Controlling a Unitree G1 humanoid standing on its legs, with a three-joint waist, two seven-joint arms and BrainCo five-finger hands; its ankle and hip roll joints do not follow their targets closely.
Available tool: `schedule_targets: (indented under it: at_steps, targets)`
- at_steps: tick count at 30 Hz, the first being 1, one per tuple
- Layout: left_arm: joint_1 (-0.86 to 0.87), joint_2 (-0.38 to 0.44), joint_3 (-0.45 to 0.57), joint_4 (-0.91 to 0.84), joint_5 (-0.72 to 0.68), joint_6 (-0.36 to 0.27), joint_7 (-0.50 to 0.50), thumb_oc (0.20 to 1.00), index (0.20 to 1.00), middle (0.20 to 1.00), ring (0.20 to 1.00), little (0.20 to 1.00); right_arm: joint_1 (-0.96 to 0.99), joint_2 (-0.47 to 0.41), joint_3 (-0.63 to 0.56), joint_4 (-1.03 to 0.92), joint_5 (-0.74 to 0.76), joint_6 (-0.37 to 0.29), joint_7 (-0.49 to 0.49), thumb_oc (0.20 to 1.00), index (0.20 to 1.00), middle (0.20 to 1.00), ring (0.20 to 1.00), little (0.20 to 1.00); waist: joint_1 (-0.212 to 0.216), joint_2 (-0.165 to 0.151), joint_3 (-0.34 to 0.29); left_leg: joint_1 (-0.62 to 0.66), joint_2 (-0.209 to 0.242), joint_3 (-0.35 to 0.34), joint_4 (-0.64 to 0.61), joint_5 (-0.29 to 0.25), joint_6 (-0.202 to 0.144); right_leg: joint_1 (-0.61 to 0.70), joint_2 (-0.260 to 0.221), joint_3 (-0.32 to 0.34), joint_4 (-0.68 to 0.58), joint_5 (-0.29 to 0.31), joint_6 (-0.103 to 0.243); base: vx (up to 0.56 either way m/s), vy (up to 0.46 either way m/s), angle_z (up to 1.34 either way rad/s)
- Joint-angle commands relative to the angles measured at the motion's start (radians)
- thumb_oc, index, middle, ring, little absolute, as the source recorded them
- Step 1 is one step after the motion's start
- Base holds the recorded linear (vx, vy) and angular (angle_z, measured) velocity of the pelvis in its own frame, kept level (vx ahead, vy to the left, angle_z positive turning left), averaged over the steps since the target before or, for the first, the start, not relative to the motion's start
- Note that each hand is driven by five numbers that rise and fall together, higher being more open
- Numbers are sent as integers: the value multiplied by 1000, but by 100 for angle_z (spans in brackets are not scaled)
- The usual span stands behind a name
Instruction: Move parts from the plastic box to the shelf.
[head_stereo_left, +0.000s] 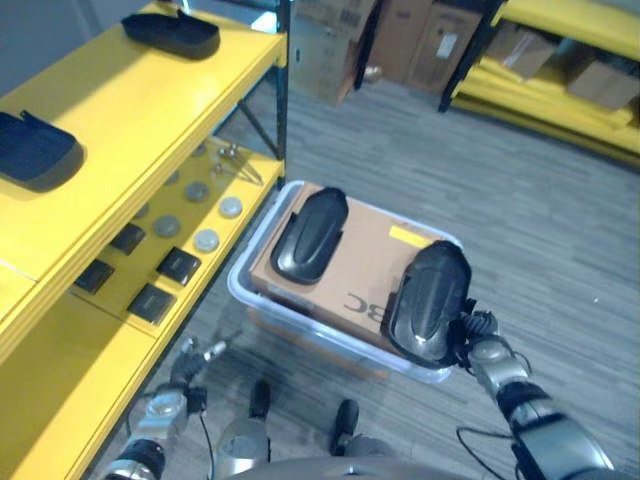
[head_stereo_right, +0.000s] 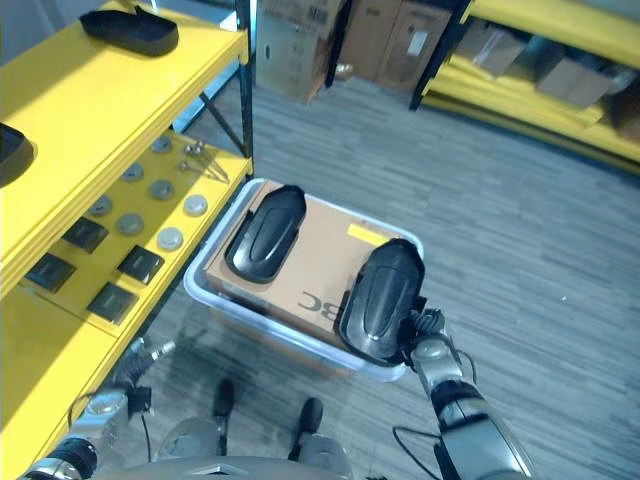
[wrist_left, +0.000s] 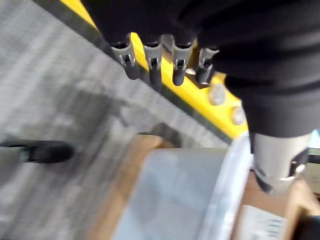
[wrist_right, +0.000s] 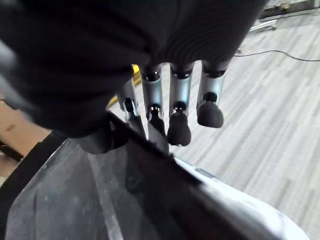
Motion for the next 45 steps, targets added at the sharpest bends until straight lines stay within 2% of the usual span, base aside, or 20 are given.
schedule_targets:
  at_steps: [1, 2, 3, 4, 5, 6, 7, 9, 10, 11, 15, 18, 24, 36, 42, 45]
  targets:
    - [-76, 2, -33, -8, 17, -8, 61, 1000, 1000, 1000, 1000, 1000, -55, -125, -47, -43, -91, -103, -59, 200, 200, 200, 200, 200, 13, 59, -31, 50, 84, 52, 0, -12, -76, 41, -55, -6, 5, -18, 86, -62, -46, -6]
    - [-75, 23, -26, -67, 21, 17, 85, 1000, 1000, 1000, 1000, 1000, -40, -137, -58, -84, -124, -117, -71, 200, 200, 200, 200, 200, 12, 58, -38, 55, 85, 53, 0, -12, -76, 50, -53, -7, 5, -20, 85, -107, -77, -6]
    - [-91, 63, 0, -190, 22, 60, 102, 1000, 1000, 1000, 1000, 1000, -16, -168, -83, -184, -208, -168, -122, 200, 200, 200, 200, 200, 6, 54, -55, 62, 86, 52, 0, -10, -74, 68, -48, -8, 5, -27, 83, -87, -62, -4]
    - [-99, 80, 16, -263, 22, 105, 93, 1000, 1000, 1000, 1000, 1000, -9, -183, -98, -254, -232, -144, -118, 200, 200, 200, 200, 200, 2, 53, -62, 65, 87, 52, 0, -11, -74, 74, -45, -8, 5, -31, 81, -96, -64, 3]
    - [-108, 113, 46, -431, 60, 146, 48, 1000, 1000, 1000, 1000, 1000, 12, -212, -135, -392, -289, -144, -135, 200, 200, 200, 200, 200, -5, 51, -74, 71, 87, 51, 0, -11, -71, 85, -39, -7, 5, -39, 79, -69, -37, 1]
    - [-108, 135, 76, -572, 30, 182, -2, 1000, 1000, 1000, 1000, 1000, 29, -234, -167, -517, -347, -137, -140, 200, 200, 200, 200, 200, -7, 50, -83, 77, 88, 50, 0, -13, -68, 94, -36, -6, 5, -46, 79, -118, -40, 1]
    - [-126, 139, 77, -647, -24, 194, -59, 1000, 1000, 1000, 1000, 1000, 11, -253, -175, -606, -388, -149, -149, 200, 200, 200, 200, 200, -10, 49, -91, 80, 88, 52, 0, -16, -66, 98, -33, -3, 5, -51, 78, -106, -21, 1]
    - [-149, 133, 61, -676, -48, 221, -84, 1000, 1000, 1000, 1000, 1000, -17, -263, -168, -651, -370, -142, -116, 200, 200, 200, 200, 200, -13, 47, -98, 82, 88, 53, 0, -19, -65, 100, -30, -1, 5, -55, 78, -70, -6, -6]
    - [-180, 114, 34, -701, -102, 249, -131, 1000, 1000, 1000, 1000, 1000, -60, -270, -151, -693, -363, -145, -94, 200, 200, 200, 200, 200, -17, 46, -102, 90, 88, 55, 0, -28, -66, 107, -27, 3, 5, -62, 78, -70, 7, -17]
    - [-196, 100, 19, -716, -118, 279, -141, 1000, 1000, 1000, 1000, 1000, -82, -272, -142, -708, -371, -143, -86, 200, 200, 200, 200, 200, -20, 45, -106, 86, 87, 56, 0, -23, -64, 103, -27, 4, 5, -58, 76, -65, 11, -21]
    - [-250, 70, -43, -734, -151, 327, -156, 1000, 1000, 1000, 1000, 1000, -178, -273, -87, -729, -370, -155, -75, 200, 200, 200, 200, 200, -23, 44, -116, 91, 86, 57, 0, -28, -60, 105, -25, 8, 5, -62, 75, -43, 13, -10]
    - [-295, 49, -82, -727, -139, 322, -153, 1000, 1000, 1000, 1000, 1000, -256, -254, -38, -733, -352, -184, -89, 200, 200, 200, 200, 200, -23, 44, -122, 94, 85, 61, 0, -30, -61, 107, -24, 4, 5, -62, 76, -25, 12, -8]
    - [-368, 22, -123, -695, -136, 341, -147, 1000, 1000, 1000, 1000, 1000, -382, -193, 49, -722, -385, -192, -101, 200, 200, 200, 200, 200, -10, 48, -137, 93, 83, 62, 0, -35, -61, 105, -23, -2, 5, -66, 78, -13, 9, -4]
    - [-389, 4, -149, -697, -292, 362, -212, 1000, 1000, 1000, 1000, 1000, -429, -158, 133, -672, -420, -218, -75, 200, 200, 200, 200, 200, -1, 52, -144, 85, 74, 37, 0, -36, -56, 106, -24, -2, 5, -65, 77, 2, 8, 1]
    - [-402, -3, -164, -717, -338, 354, -210, 1000, 1000, 1000, 1000, 1000, -449, -141, 173, -679, -424, -257, -58, 200, 200, 200, 200, 200, -3, 56, -147, 83, 71, 26, 0, -34, -56, 105, -25, -2, 5, -62, 78, 9, 19, 5]
    - [-411, -4, -165, -729, -361, 344, -241, 1000, 1000, 1000, 1000, 1000, -449, -134, 185, -697, -418, -285, -41, 200, 200, 200, 200, 200, -5, 57, -149, 83, 70, 25, 0, -34, -56, 105, -27, -2, 5, -62, 79, 6, 9, 3]
